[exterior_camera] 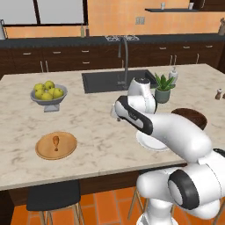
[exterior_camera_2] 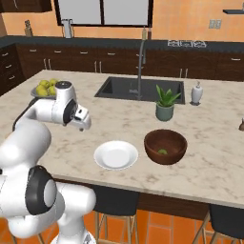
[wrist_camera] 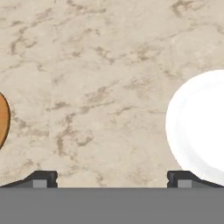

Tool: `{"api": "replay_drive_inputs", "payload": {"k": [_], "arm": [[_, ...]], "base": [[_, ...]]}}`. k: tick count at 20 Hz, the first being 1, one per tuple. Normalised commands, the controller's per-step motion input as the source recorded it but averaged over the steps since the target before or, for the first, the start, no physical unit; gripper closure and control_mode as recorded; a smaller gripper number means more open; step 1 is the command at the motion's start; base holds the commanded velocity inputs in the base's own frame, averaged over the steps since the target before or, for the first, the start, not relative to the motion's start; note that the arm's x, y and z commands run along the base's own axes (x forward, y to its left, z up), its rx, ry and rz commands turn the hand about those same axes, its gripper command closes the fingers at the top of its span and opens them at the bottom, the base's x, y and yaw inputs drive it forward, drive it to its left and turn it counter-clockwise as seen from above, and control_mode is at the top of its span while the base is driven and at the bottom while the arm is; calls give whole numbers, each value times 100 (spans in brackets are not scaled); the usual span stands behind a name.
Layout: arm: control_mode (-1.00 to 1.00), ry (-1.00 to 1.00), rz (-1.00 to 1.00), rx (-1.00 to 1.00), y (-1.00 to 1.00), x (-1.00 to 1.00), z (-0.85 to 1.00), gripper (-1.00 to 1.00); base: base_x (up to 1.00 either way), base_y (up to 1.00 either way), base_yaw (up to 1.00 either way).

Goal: Pick the chicken drumstick and lime from their plates and place them in the bowl. Then put the bowl in the fridge.

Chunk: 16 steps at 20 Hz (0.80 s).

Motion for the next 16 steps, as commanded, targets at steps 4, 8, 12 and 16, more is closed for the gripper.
{"api": "replay_drive_inputs", "payload": {"k": [4, 8, 12, 16], "arm": [[-100, 6, 4, 0, 100, 16, -3, -100], [-100, 5, 14, 0, 100, 3, -8, -100], [-100, 3, 13, 0, 100, 2, -12, -100], [-100, 2, 6, 0, 100, 13, -17, -100]], "base": [[0, 0, 0], [0, 0, 0], [0, 0, 0], [0, 0, 0]]}}
